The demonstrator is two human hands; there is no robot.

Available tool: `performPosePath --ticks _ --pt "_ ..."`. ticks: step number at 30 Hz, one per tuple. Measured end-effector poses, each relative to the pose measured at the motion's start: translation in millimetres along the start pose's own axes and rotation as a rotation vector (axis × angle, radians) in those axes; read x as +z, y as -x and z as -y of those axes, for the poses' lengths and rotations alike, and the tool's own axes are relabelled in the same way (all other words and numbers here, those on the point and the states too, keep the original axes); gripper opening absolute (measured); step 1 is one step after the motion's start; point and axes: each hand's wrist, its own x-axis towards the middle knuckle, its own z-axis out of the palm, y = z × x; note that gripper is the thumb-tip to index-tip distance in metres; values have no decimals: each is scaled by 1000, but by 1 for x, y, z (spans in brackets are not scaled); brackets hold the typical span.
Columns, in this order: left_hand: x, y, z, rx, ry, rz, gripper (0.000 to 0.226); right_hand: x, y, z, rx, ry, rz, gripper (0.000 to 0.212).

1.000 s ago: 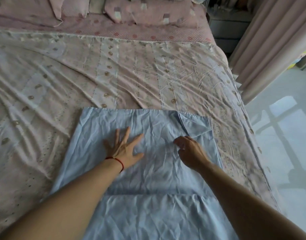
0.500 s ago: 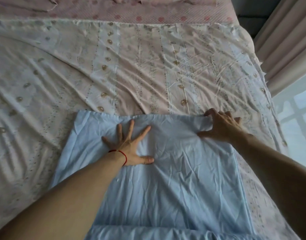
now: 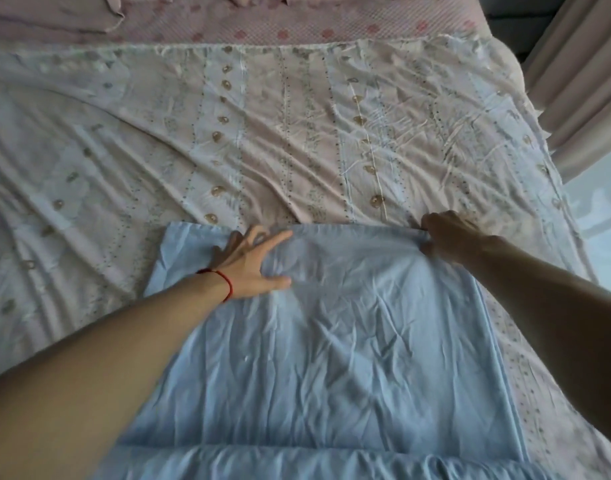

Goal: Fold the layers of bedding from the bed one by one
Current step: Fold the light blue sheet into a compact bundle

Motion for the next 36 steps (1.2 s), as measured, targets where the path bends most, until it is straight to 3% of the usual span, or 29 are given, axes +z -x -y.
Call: performPosePath --ticks 2,3,7,9,15,20,28,36 --pt "-16 -9 38 -67 -41 -213 72 9 2 3 12 0 -60 30" --pt "-20 -13 55 -134 -135 -246 68 14 5 3 18 5 -105 27" --pt "-27 -23 79 -255 -383 -187 47 31 15 2 24 5 -239 23" --pt "-31 -19 76 -273 -375 -208 33 32 22 3 15 -12 -267 20" --pt "-56 31 84 -192 -366 -382 20 5 65 -8 -27 -149 -455 22" --pt "-81 105 77 -153 -278 -512 16 -27 126 -11 -103 -159 -584 16" --pt "-80 241 50 -205 17 -498 13 -39 241 -19 -202 -168 -669 14" --pt "-42 364 26 -198 267 -635 42 -9 374 -24 -179 -188 -679 15"
